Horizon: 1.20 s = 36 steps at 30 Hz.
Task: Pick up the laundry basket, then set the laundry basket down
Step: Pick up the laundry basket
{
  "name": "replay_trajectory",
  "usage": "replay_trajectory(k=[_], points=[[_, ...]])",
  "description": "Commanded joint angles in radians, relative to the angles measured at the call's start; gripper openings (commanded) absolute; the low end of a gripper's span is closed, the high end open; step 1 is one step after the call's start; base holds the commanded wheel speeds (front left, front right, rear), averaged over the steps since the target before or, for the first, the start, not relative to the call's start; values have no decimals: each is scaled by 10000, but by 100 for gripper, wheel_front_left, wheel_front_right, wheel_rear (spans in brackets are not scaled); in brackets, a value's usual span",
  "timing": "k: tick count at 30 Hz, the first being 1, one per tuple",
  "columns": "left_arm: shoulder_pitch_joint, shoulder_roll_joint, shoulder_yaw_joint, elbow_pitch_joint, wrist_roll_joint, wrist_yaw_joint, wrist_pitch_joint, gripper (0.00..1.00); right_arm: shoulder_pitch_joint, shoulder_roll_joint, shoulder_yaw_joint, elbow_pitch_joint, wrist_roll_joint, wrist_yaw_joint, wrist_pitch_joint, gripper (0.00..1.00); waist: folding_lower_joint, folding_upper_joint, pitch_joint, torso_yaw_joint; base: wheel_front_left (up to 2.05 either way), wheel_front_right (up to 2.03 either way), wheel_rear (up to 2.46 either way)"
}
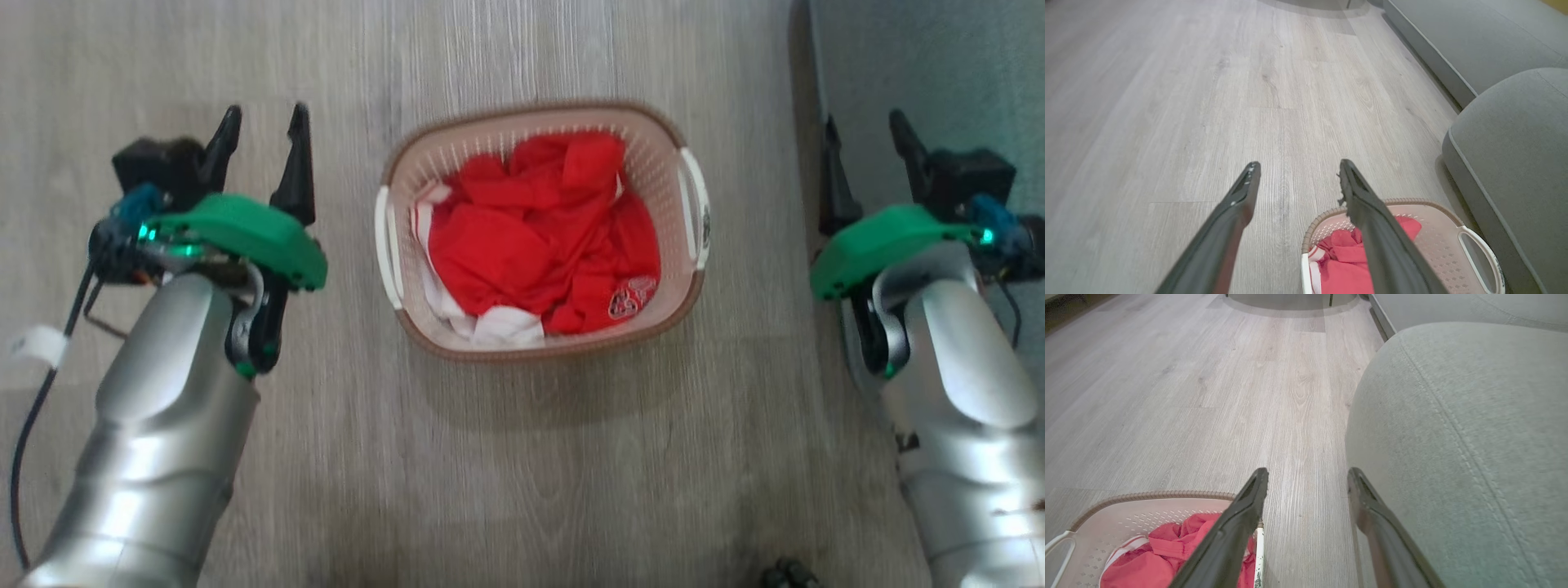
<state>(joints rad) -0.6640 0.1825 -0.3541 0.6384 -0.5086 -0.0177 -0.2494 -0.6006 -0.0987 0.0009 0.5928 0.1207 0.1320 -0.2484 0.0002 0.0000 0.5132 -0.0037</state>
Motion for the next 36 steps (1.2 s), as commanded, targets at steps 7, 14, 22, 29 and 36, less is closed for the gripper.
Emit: replay_trajectory(k=[7, 14, 22, 29, 36], points=[[-1238, 3, 178, 1191, 328, -482, -120, 100, -825, 282, 298, 409, -131, -13, -133, 100, -2, 0, 1424, -209, 0, 0, 0], [-2087, -250, 119, 2462, 582, -776, -122, 100, -1564, 418, 531, 1140, -141, -13, -133, 100, -2, 0, 2402, -404, 0, 0, 0], [-2724, -460, 3, 3850, 700, -989, -123, 100, -2231, 476, 827, 1962, -102, -13, -133, 100, -2, 0, 3228, -503, 0, 0, 0], [-3074, -596, -147, 4768, 659, -1087, -123, 100, -2595, 482, 1319, 2511, 189, -13, -133, 100, -2, 0, 3665, -447, 0, 0, 0], [-3366, -806, -456, 5356, 552, -1123, -123, 100, -2896, 483, 1716, 3133, 304, -13, -133, 100, -2, 0, 3988, -325, 0, 0, 0]])
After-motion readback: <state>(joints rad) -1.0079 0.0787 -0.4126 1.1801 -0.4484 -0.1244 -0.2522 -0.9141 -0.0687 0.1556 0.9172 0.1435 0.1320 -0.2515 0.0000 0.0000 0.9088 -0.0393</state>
